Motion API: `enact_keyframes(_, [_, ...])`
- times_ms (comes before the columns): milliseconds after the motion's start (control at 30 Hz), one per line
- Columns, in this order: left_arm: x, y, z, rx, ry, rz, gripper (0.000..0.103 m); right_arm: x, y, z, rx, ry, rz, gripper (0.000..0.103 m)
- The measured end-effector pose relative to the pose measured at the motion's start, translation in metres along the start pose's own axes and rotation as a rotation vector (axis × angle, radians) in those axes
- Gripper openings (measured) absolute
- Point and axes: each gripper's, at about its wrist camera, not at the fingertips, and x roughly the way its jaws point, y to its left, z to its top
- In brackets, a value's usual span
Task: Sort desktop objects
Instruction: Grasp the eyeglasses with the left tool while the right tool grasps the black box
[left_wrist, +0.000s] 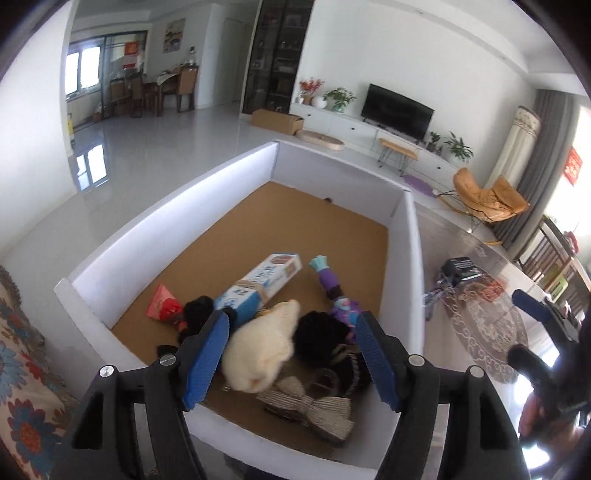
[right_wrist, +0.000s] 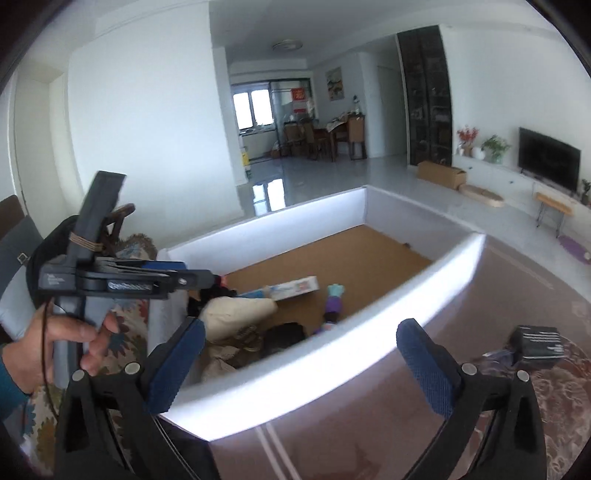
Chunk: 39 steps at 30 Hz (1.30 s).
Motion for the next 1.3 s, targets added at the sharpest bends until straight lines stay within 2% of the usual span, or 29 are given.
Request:
enact_keyframes(67, [-0.008, -0.035, -0.001, 0.059, -0.013, -0.083, 0.071, -0.024, -0.036, -0.032, 0.008, 0.033, -0.106, 0.103])
enact_keyframes(133, [-0.009, -0.073, -0.003, 0.124, 0.002, -0.166, 0.074, -0.038, -0.077, -0.068, 0.045, 0.118, -0.193, 0.103])
enact_keyframes(233, [0.007, -0.130, -0.012, 0.223, 0.077, -0.264, 0.086, -0.061, -0.133, -0.122, 0.139, 0.244, -0.311, 0.103])
enact_keyframes(267, [0.022, -0.148, -0.015, 0.255, 0.118, -0.290, 0.086, -0.070, -0.149, -0.139, 0.192, 0.271, -0.330, 0.103])
enact_keyframes(333, [0.056, -0.181, -0.022, 0.335, 0.202, -0.287, 0.086, -0.094, -0.176, -0.169, 0.316, 0.297, -0.358, 0.103])
enact_keyframes(400, [0.092, -0.204, -0.021, 0.394, 0.245, -0.243, 0.086, -0.120, -0.191, -0.191, 0.437, 0.286, -0.366, 0.103])
enact_keyframes(533, [0.162, -0.224, -0.002, 0.388, 0.298, -0.200, 0.085, -0.159, -0.189, -0.212, 0.558, 0.232, -0.347, 0.103])
enact_keyframes(600, [0.189, -0.233, 0.011, 0.398, 0.292, -0.186, 0.085, -0.169, -0.184, -0.215, 0.563, 0.212, -0.335, 0.103])
enact_keyframes(700, [0.219, -0.252, 0.020, 0.474, 0.279, -0.172, 0.085, -0.176, -0.173, -0.213, 0.530, 0.194, -0.326, 0.103])
enact_keyframes(800, [0.249, -0.261, 0.022, 0.507, 0.304, -0.158, 0.085, -0.183, -0.166, -0.210, 0.514, 0.177, -0.321, 0.103])
enact_keyframes(833, [0.256, -0.261, 0.022, 0.501, 0.312, -0.166, 0.080, -0.185, -0.164, -0.210, 0.510, 0.174, -0.316, 0.103])
enact_keyframes(867, [0.261, -0.260, 0.022, 0.486, 0.320, -0.176, 0.055, -0.185, -0.165, -0.207, 0.503, 0.174, -0.313, 0.103])
enact_keyframes(900, [0.267, -0.259, 0.021, 0.468, 0.335, -0.174, 0.036, -0.186, -0.167, -0.205, 0.494, 0.176, -0.313, 0.103])
enact_keyframes(933, [0.265, -0.258, 0.020, 0.464, 0.306, -0.164, 0.021, -0.185, -0.170, -0.201, 0.485, 0.178, -0.312, 0.103])
enact_keyframes(967, [0.265, -0.256, 0.020, 0.454, 0.309, -0.179, 0.011, -0.184, -0.175, -0.196, 0.477, 0.180, -0.309, 0.103])
enact_keyframes(1100, [0.245, -0.242, 0.005, 0.417, 0.285, -0.189, 0.011, -0.168, -0.207, -0.162, 0.376, 0.216, -0.307, 0.103])
enact_keyframes(1233, [0.213, -0.218, -0.028, 0.326, 0.282, -0.186, 0.011, -0.109, -0.241, -0.109, 0.031, 0.286, -0.320, 0.103])
enact_keyframes(1267, [0.204, -0.214, -0.037, 0.312, 0.277, -0.181, 0.011, -0.089, -0.251, -0.096, -0.031, 0.297, -0.301, 0.103])
enact_keyframes(1300, [0.195, -0.209, -0.046, 0.297, 0.272, -0.177, 0.011, -0.067, -0.266, -0.082, -0.033, 0.322, -0.293, 0.103])
